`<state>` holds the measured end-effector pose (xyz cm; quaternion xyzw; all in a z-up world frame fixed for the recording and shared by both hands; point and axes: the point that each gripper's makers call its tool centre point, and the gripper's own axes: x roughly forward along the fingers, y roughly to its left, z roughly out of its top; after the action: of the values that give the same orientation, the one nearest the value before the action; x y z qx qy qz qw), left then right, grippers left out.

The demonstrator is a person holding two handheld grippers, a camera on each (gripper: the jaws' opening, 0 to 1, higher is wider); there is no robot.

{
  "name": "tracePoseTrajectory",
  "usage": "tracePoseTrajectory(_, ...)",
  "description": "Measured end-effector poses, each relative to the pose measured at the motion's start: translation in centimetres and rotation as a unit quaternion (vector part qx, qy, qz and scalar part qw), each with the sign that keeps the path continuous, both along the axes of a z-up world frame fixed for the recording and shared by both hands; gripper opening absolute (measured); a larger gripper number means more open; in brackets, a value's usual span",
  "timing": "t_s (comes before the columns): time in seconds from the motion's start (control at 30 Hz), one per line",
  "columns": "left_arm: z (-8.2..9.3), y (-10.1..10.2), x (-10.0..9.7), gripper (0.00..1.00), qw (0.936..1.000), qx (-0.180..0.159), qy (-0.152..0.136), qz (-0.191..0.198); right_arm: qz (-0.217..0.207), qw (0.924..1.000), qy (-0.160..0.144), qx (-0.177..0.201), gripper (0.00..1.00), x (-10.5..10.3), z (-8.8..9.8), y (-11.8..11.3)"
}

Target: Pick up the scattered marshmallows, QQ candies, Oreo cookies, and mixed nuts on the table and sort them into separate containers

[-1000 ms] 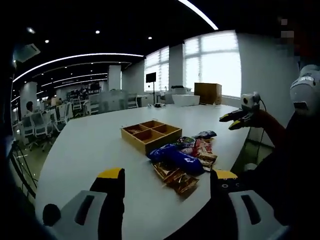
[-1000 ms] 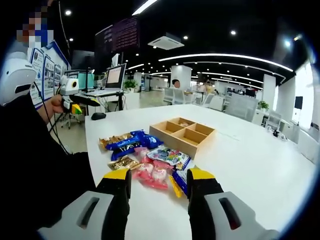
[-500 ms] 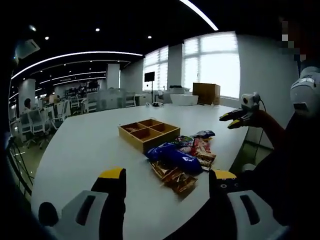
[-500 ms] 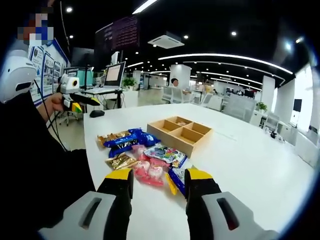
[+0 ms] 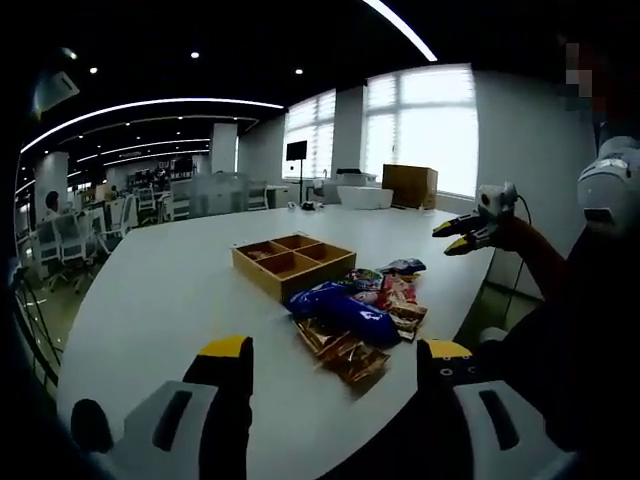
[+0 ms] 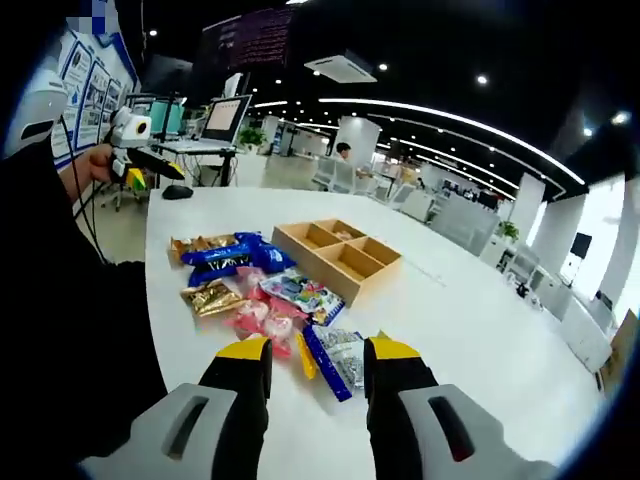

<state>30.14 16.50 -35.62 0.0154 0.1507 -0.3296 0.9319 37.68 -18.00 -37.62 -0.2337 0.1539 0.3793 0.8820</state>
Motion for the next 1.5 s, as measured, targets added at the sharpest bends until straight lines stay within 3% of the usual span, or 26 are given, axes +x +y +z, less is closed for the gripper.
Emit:
tracePoseTrajectory(0.37,0.2,-0.1,-0.2,0.70,1.0000,-0.004,0.000,0.000,-0.013,0.9967,-0.025,-0.076,0.33,0.9,-1.0,-0.9)
tracePoseTrajectory(0.77,0.1,-0.2,-0.2,0.70,1.0000,-0.007,0.003,-0.003,-0.016,0.9905,-0.034,-0.133,0.33,1.6,-2.3,-1.3)
tracePoseTrajectory(1.07,0.3,0.0,0.0,0.70,1.0000,-0.005,0.003,0.000,-0.014,0.9877,-0.042,-0.150,0.32,2.3,-2.8,-1.4)
tracePoseTrajectory(1.5,0.9,0.9,0.2,0.70,0.9999,-0.005,-0.003,0.011,-0.013,0.9768,-0.051,-0.208,0.32,3.2,-4.6,-1.7)
